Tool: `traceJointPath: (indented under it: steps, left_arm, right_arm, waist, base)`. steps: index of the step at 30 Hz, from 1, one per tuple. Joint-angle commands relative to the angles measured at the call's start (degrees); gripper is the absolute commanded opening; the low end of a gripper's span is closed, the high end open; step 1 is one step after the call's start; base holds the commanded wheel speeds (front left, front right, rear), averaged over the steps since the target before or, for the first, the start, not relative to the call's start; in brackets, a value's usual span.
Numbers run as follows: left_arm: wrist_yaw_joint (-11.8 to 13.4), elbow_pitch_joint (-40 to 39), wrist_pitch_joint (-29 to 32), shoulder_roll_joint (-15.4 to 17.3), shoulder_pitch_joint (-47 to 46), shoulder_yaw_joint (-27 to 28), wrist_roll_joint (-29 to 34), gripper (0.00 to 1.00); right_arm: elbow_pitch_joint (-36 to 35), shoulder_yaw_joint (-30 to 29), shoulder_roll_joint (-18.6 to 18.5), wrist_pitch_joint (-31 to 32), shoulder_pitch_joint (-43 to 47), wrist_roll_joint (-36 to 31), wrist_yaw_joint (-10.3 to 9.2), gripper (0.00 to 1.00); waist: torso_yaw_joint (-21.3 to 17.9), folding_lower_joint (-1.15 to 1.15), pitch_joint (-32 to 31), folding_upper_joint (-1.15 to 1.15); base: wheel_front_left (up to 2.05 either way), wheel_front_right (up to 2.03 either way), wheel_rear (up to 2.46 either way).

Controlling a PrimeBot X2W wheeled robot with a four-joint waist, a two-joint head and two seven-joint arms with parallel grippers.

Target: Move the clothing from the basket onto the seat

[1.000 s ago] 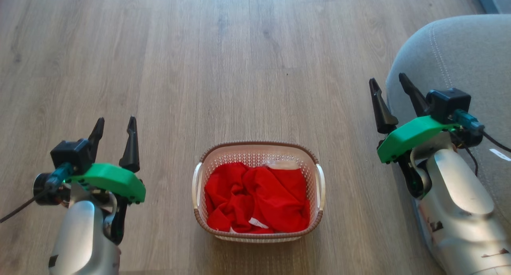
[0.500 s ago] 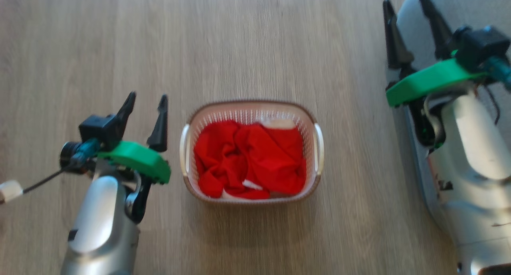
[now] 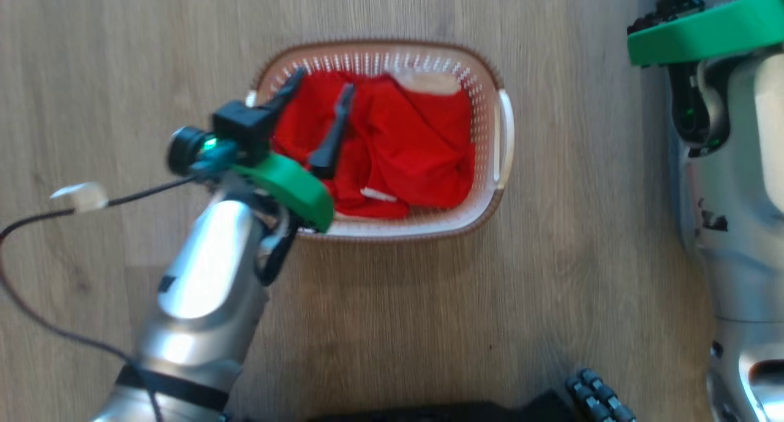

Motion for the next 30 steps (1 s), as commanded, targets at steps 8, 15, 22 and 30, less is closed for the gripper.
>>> traceJointPath:
  steps: [8, 15, 22, 30]
  left_arm:
    - [-0.07, 4.56, -0.56, 0.57, -6.16, -8.11, -2.95, 1.00]
    - [-0.07, 14.48, -0.56, 0.44, -13.34, -11.89, -4.17, 1.00]
    - [-0.06, 23.62, -0.56, 0.89, -19.40, -12.81, -3.40, 1.00]
    - [1.26, 33.36, -0.55, 0.97, -24.65, -13.12, -1.65, 1.00]
  right_arm:
    - [-3.99, 0.74, 0.56, -0.50, -3.83, -1.18, 0.01, 1.00]
    - [-6.46, 1.81, 1.28, -0.50, -7.08, -1.48, 0.01, 1.00]
    - [-9.86, 2.68, 3.11, -0.50, -8.94, -1.72, 0.01, 1.00]
    - [-12.35, 2.45, 3.93, -0.50, -7.81, -1.95, 0.01, 1.00]
  waist:
    - [-1.53, -0.02, 10.74, 0.00]
    - [-3.82, -0.02, 16.51, 0.00]
    - [-6.43, -0.02, 21.25, 0.00]
    - [-8.29, -0.02, 23.62, 0.00]
  base:
    - [0.00, 0.00, 0.00]
    - [0.00, 0.00, 0.00]
    - [0.00, 0.00, 0.00]
    - [0.00, 0.00, 0.00]
